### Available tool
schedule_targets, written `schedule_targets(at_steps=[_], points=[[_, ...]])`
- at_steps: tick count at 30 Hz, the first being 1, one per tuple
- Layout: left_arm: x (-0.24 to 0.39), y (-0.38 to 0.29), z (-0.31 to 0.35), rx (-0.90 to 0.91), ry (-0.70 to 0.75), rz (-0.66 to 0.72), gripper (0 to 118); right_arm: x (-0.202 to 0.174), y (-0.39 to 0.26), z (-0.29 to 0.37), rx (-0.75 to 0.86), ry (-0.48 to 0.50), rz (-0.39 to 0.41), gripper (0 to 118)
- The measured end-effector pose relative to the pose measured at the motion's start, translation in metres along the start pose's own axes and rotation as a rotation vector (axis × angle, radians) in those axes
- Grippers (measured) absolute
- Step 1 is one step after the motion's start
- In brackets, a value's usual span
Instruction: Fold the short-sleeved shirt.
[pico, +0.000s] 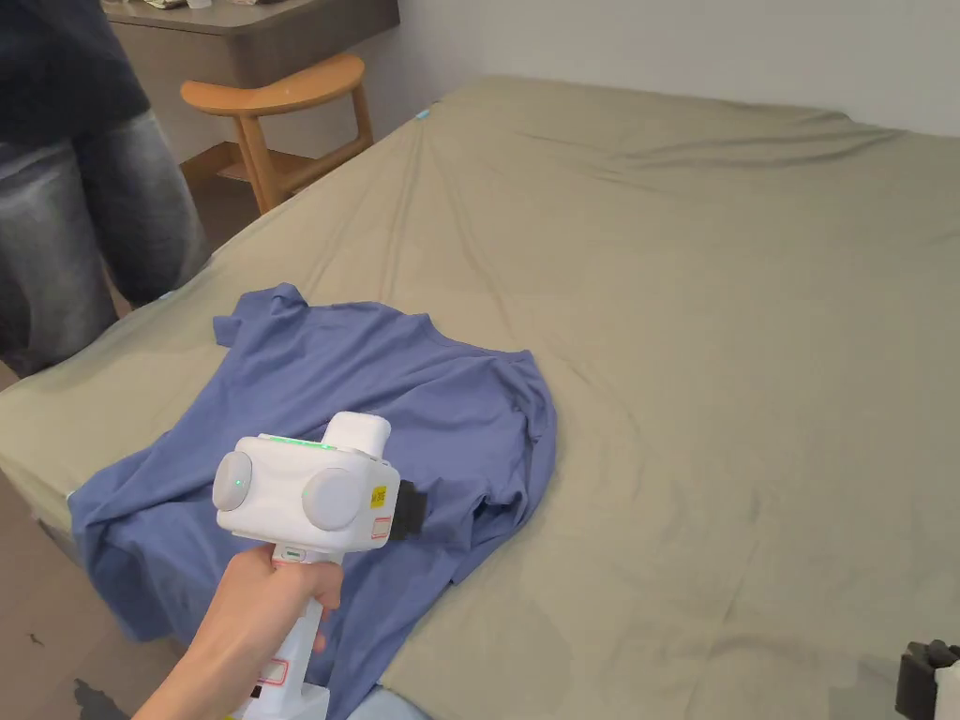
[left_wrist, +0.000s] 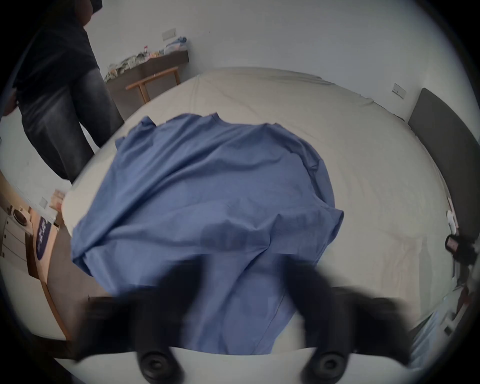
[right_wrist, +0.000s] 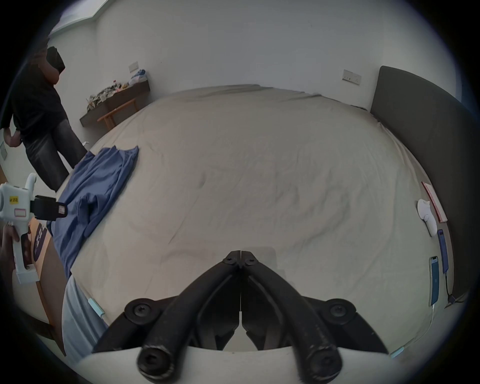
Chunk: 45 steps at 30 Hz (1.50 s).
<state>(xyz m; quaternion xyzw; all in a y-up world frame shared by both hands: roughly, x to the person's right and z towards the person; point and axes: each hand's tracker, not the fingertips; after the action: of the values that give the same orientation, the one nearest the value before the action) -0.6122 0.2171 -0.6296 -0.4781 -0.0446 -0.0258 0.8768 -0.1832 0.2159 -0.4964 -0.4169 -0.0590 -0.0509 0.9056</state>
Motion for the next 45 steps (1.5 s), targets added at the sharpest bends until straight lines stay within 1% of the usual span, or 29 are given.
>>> schedule_targets(at_steps=[1, 3, 6, 7, 8, 10, 11, 12, 13, 14, 15, 16, 17, 18, 20, 21, 23, 24, 26, 27, 28, 30, 31, 32, 35, 37, 40, 43, 45], points=[[-0.001, 0.005, -0.010, -0.041, -0.021, 0.027, 116, -0.001, -0.002, -0.001, -0.010, 0.002, 0.001, 0], [0.008, 0.012, -0.009, -0.087, -0.045, 0.014, 115, 0.000, -0.004, -0.002, -0.026, 0.000, -0.003, 0], [0.018, 0.044, -0.017, -0.078, -0.064, 0.006, 115, 0.000, -0.009, -0.005, -0.053, -0.008, -0.006, 0], [0.002, 0.018, -0.014, -0.078, -0.028, -0.038, 115, 0.001, -0.010, -0.005, -0.060, -0.012, -0.007, 0], [0.002, 0.016, -0.015, -0.077, -0.012, -0.084, 115, 0.001, -0.012, -0.006, -0.071, -0.018, -0.007, 0], [0.012, 0.018, -0.036, -0.134, 0.003, -0.096, 114, 0.003, -0.015, -0.004, -0.077, -0.020, -0.019, 0], [0.007, 0.018, -0.037, -0.138, 0.029, -0.095, 105, 0.004, -0.015, -0.003, -0.084, -0.020, -0.022, 0], [0.026, 0.033, -0.059, -0.120, 0.045, -0.093, 89, 0.006, -0.017, -0.002, -0.087, -0.021, -0.022, 0], [0.032, 0.043, -0.071, -0.099, 0.079, -0.094, 60, 0.007, -0.018, -0.001, -0.088, -0.024, -0.022, 0], [0.029, 0.051, -0.074, -0.071, 0.151, -0.078, 0, 0.008, -0.019, -0.002, -0.088, -0.026, -0.022, 0], [0.026, 0.058, -0.080, -0.072, 0.198, -0.090, 0, 0.009, -0.020, -0.001, -0.090, -0.028, -0.020, 0], [0.019, 0.052, -0.065, -0.112, 0.163, -0.073, 0, 0.010, -0.021, -0.001, -0.093, -0.029, -0.021, 0], [0.015, 0.056, -0.068, -0.127, 0.172, -0.062, 0, 0.011, -0.022, -0.001, -0.093, -0.029, -0.024, 0], [0.020, 0.058, -0.063, -0.147, 0.053, 0.000, 0, 0.013, -0.023, -0.001, -0.092, -0.032, -0.031, 0], [0.022, 0.067, -0.059, -0.153, -0.022, 0.079, 0, 0.017, -0.025, 0.002, -0.089, -0.035, -0.053, 0], [-0.011, 0.066, -0.076, -0.145, -0.062, 0.136, 0, 0.019, -0.026, 0.003, -0.089, -0.033, -0.067, 0], [-0.031, 0.081, -0.078, -0.113, -0.124, 0.194, 0, 0.026, -0.026, 0.006, -0.087, -0.035, -0.092, 0], [-0.014, 0.069, -0.046, -0.066, -0.155, 0.212, 0, 0.030, -0.026, 0.008, -0.084, -0.031, -0.103, 0], [-0.006, 0.079, -0.030, -0.031, -0.167, 0.192, 0, 0.038, -0.027, 0.012, -0.079, -0.031, -0.125, 0], [0.002, 0.086, -0.024, -0.017, -0.118, 0.111, 0, 0.043, -0.027, 0.014, -0.068, -0.030, -0.136, 0], [0.007, 0.092, -0.018, 0.015, -0.055, 0.107, 0, 0.047, -0.028, 0.017, -0.057, -0.032, -0.147, 0], [0.010, 0.104, -0.009, 0.003, -0.100, 0.137, 0, 0.054, -0.029, 0.025, -0.041, -0.039, -0.162, 0], [0.013, 0.106, -0.005, -0.008, -0.186, 0.160, 0, 0.057, -0.030, 0.029, -0.035, -0.040, -0.173, 0], [0.030, 0.106, 0.011, 0.018, -0.187, 0.170, 0, 0.061, -0.032, 0.031, -0.031, -0.038, -0.188, 0], [0.069, 0.118, 0.032, 0.093, -0.154, 0.097, 0, 0.075, -0.038, 0.035, -0.022, -0.042, -0.224, 0], [0.096, 0.137, 0.033, 0.072, -0.192, 0.075, 0, 0.083, -0.043, 0.040, -0.018, -0.047, -0.244, 0], [0.156, 0.152, 0.034, 0.080, -0.218, -0.005, 0, 0.098, -0.051, 0.048, -0.003, -0.055, -0.284, 0], [0.233, 0.160, 0.029, 0.084, -0.318, -0.069, 0, 0.116, -0.059, 0.059, 0.005, -0.077, -0.322, 0], [0.295, 0.165, 0.025, 0.055, -0.429, -0.104, 0, 0.132, -0.064, 0.067, 0.015, -0.097, -0.355, 0]])
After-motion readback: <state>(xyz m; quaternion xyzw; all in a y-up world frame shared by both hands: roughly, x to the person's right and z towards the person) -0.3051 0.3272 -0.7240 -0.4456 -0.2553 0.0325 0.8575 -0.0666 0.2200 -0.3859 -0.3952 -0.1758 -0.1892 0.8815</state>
